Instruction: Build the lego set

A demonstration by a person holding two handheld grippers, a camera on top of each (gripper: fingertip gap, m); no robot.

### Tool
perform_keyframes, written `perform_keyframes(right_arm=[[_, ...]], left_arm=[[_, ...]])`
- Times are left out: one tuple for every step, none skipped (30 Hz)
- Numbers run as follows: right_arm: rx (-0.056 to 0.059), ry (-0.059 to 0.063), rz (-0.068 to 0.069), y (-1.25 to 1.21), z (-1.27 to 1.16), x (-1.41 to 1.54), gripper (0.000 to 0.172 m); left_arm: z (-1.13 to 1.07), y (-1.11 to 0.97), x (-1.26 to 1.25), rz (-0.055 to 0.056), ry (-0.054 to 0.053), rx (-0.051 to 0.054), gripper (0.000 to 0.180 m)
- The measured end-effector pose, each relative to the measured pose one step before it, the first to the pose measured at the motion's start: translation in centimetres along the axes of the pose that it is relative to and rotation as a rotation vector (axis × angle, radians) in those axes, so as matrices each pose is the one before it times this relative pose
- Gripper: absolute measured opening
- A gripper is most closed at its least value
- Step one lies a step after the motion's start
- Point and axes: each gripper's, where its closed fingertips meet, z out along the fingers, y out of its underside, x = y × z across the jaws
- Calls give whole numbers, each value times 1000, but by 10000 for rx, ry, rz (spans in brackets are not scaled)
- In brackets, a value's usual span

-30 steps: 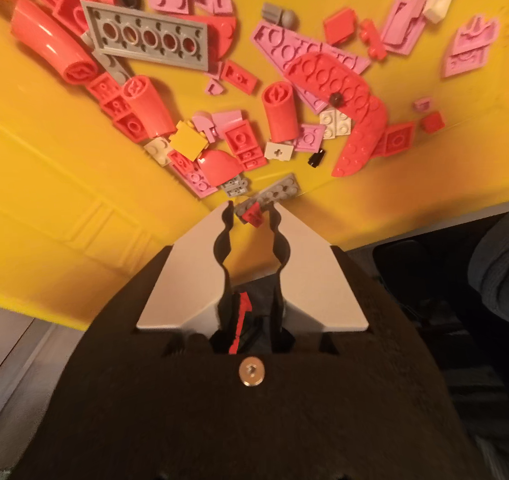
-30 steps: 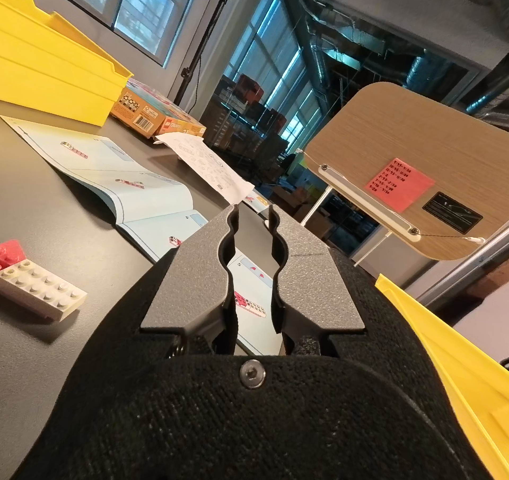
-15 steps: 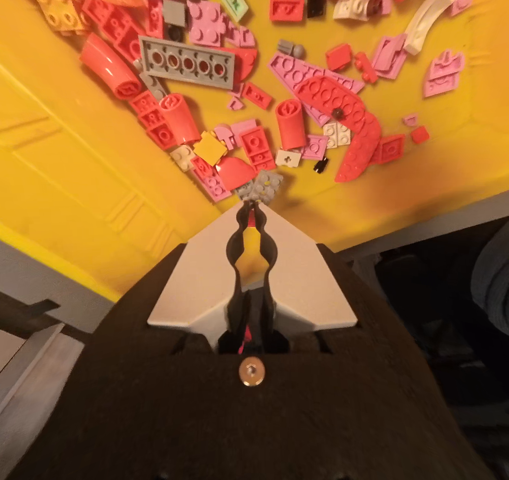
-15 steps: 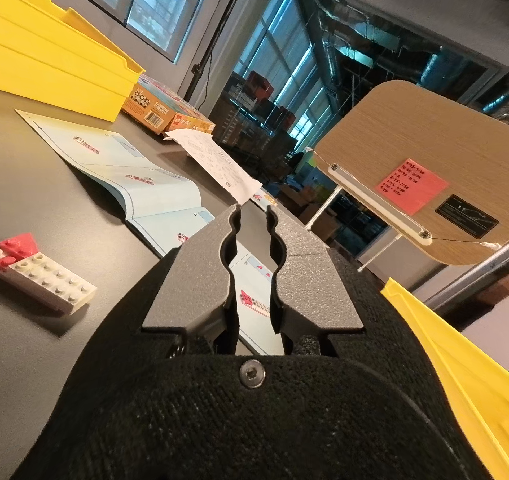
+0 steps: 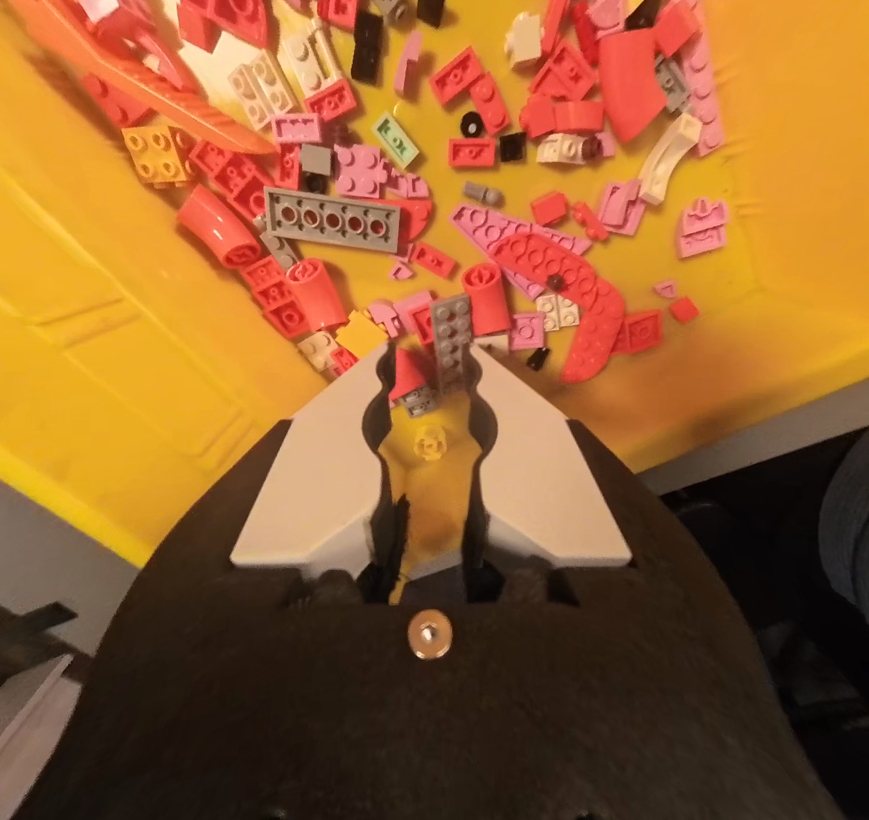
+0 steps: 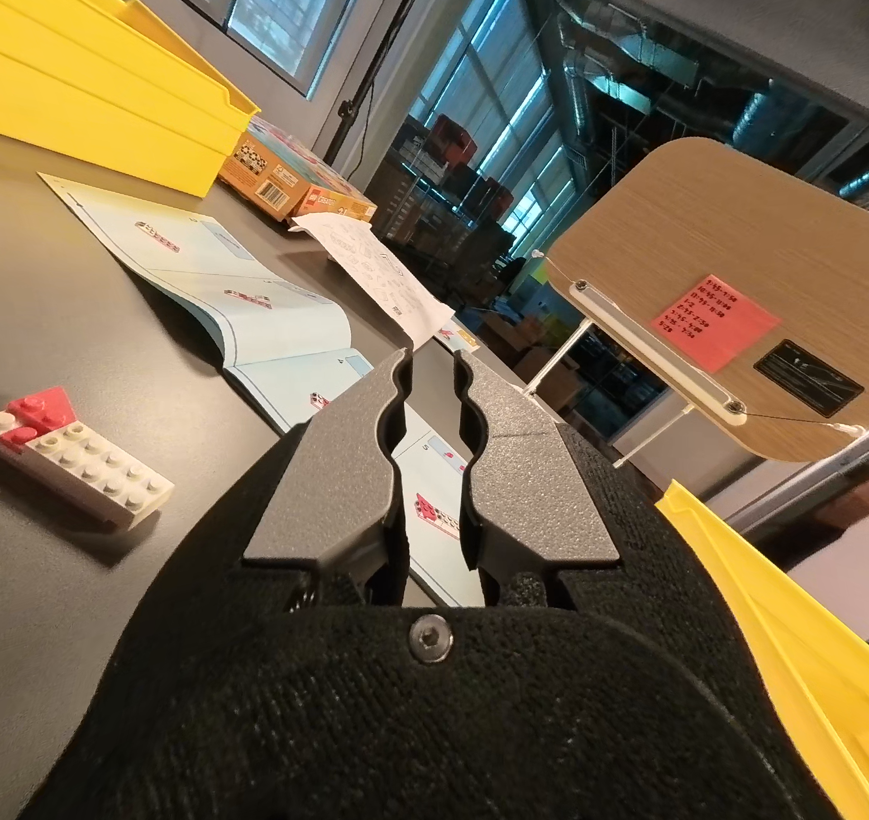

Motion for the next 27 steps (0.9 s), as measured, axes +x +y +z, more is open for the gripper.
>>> perform_keyframes(right_arm=[[-2,-8,-12,-9,21,-22,15],[-2,-9,-13,-12,12,-26,15],[-1,-9,-14,-13,12,-26,15],[7,-14,-12,-27,9,-36,15],[7,-16,-11,-29,9,-40,15],[5,-10,-18,-29,-1,-30,15],[3,-13,-21,-25,15,-51,15],[0,-16,-22,-13,17,-42,15],[-2,-17,-23,-15,20,-50,15],[-3,-22,-15,-8,15,-56,15],[-8,-26,-10,13,34,-48,15],[-13,-17,-8,5,26,-41,14],[-7,-9,-9,14,21,-21,14],[-1,-7,-7,-5,17,-16,14],[1,-7,-4,-4,9,-27,14],[2,-4,-2,-15,6,-5,14],[1,-1,-1,-7,5,-9,14],[3,1,-2,-4,2,2,14],[2,-7,3,-2,1,-12,14],[-4,-7,4,4,11,-16,14],[-4,2,0,8,19,2,14],[-2,-1,0,9,11,-11,14],[-2,-1,1,6,8,2,14],[-1,-2,1,-1,13,-8,14],[-1,-6,3,4,8,-8,14],[-2,-9,8,10,16,-11,14],[2,-5,7,-10,2,-6,14]], left_arm=[[-264,-270,168,75,92,245,30],[-358,-241,53,122,14,249,30],[-399,-169,-74,115,-58,215,30],[-380,-55,13,167,-8,155,30],[-314,61,112,190,20,84,29],[-194,260,400,310,156,-54,29],[-43,450,774,555,297,-163,28],[122,425,790,669,213,-167,28],[194,223,434,518,-9,-100,26],[234,105,400,367,33,-81,25],[226,46,606,328,222,-68,23],[229,69,580,228,259,-81,22],[217,160,224,5,123,-163,22],[167,215,-82,-161,36,-205,21],[145,210,-137,-162,74,-190,21],[126,101,-131,-98,67,-106,23],[141,58,-56,-63,91,-75,24],[154,63,-51,-41,69,-89,25],[166,100,-107,-20,8,-104,25],[160,140,-165,0,-45,-129,26],[158,160,-181,7,-72,-134,26],[133,138,-163,-21,-54,-110,27],[17,-35,-75,-105,35,5,29],[28,-89,-1,-70,72,45,30],[24,-155,0,-1,50,102,30],[8,-140,139,-12,107,88,31],[2,-155,108,3,67,72,31]])
